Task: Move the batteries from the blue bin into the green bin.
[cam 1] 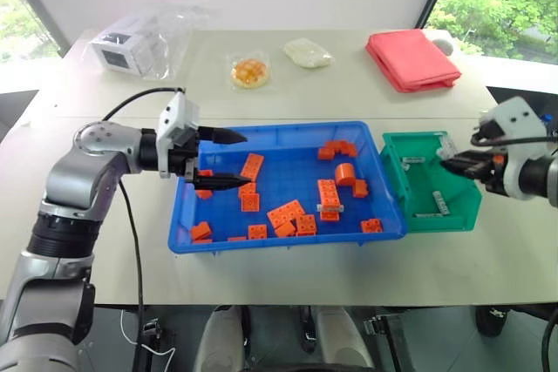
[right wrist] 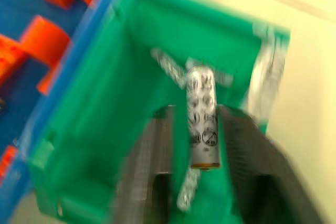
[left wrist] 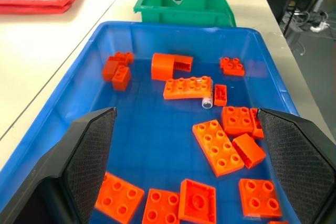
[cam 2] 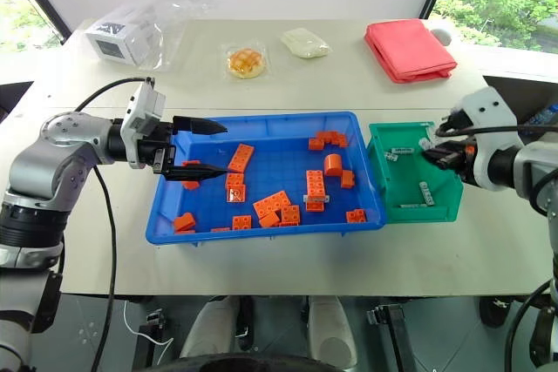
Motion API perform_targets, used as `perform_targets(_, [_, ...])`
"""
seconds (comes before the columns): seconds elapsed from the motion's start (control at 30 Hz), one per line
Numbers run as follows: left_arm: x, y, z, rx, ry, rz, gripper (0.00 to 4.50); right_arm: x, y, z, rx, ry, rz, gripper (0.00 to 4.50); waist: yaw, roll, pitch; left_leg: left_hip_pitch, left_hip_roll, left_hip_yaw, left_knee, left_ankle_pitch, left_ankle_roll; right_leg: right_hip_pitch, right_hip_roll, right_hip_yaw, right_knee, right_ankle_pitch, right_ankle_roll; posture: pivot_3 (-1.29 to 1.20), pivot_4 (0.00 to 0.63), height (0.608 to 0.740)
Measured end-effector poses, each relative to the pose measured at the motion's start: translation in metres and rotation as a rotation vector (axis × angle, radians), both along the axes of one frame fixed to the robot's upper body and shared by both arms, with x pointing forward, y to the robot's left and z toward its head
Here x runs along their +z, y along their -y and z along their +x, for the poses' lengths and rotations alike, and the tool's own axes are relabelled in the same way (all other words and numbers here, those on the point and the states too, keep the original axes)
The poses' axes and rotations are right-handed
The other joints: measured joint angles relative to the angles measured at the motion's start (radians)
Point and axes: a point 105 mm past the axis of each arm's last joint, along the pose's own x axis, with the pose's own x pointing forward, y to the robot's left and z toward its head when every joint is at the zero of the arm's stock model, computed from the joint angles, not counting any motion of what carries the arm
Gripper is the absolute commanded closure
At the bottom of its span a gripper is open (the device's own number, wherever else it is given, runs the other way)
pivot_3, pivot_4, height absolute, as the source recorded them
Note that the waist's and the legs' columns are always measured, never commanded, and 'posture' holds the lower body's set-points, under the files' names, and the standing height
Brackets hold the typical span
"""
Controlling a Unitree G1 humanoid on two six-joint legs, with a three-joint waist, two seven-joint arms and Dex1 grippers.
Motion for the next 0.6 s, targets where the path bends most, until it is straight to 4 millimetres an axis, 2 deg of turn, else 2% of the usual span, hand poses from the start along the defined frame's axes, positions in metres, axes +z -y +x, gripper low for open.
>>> perform_targets(0.07, [-0.001, 0.0, 0.002, 0.001, -0.006, 0.003, 0.0, 0.004, -0.005, 0.002, 0.022, 0.018, 0.009, 0.5, 0.001, 0.0, 0.0, 0.0, 0.0, 0.0, 0.0, 0.0, 0.0, 0.0, 0.0, 0.0, 0.0, 0.0, 0.0, 0.0, 0.15, 0.734])
perform_targets(0.2, [0.0, 0.001, 0.003, -0.009, -0.005, 0.002, 0.0, 0.028, -0.028, 0.015, 0.132, 0.105, 0.0, 0.5, 0.002, 0.0, 0.0, 0.0, 0.0, 0.0, 0.0, 0.0, 0.0, 0.0, 0.0, 0.0, 0.0, 0.0, 0.0, 0.0, 0.15, 0.734])
perform_targets(0.3, [0.002, 0.001, 0.004, -0.01, 0.007, 0.002, 0.0, 0.039, -0.059, 0.025, 0.239, 0.137, 0.029, 0.5, 0.001, 0.0, 0.0, -0.001, 0.0, 0.0, 0.0, 0.0, 0.0, 0.0, 0.001, 0.0, 0.0, 0.0, 0.0, 0.0, 0.15, 0.734])
perform_targets(0.33, [0.002, 0.002, 0.004, -0.011, 0.009, 0.001, 0.0, 0.039, -0.076, 0.028, 0.283, 0.129, 0.062, 0.5, -0.001, 0.0, 0.0, -0.001, 0.0, 0.0, 0.0, 0.0, 0.0, -0.001, 0.001, 0.001, 0.0, 0.0, 0.0, 0.0, 0.15, 0.734])
perform_targets(0.37, [0.003, 0.003, 0.004, -0.015, 0.012, 0.0, 0.0, 0.036, -0.088, 0.029, 0.316, 0.112, 0.079, 0.5, 0.0, 0.0, 0.0, -0.001, 0.0, 0.0, 0.0, 0.0, 0.0, -0.001, 0.001, 0.001, 0.0, 0.0, 0.0, 0.0, 0.15, 0.734])
perform_targets(0.47, [0.003, 0.007, -0.002, -0.029, 0.018, 0.003, 0.0, 0.009, -0.125, 0.024, 0.375, -0.001, 0.123, 0.5, 0.006, 0.0, 0.0, -0.004, 0.0, -0.001, 0.0, 0.0, 0.0, -0.003, 0.0, 0.0, 0.001, 0.0, 0.0, 0.0, 0.15, 0.734])
perform_targets(0.6, [-0.005, 0.006, -0.005, -0.018, -0.012, 0.002, 0.0, -0.02, -0.144, 0.012, 0.387, -0.09, 0.142, 0.5, 0.012, 0.0, 0.0, -0.007, -0.001, -0.001, 0.001, 0.0, 0.0, -0.004, -0.002, -0.001, 0.0, 0.0, 0.0, 0.0, 0.15, 0.734])
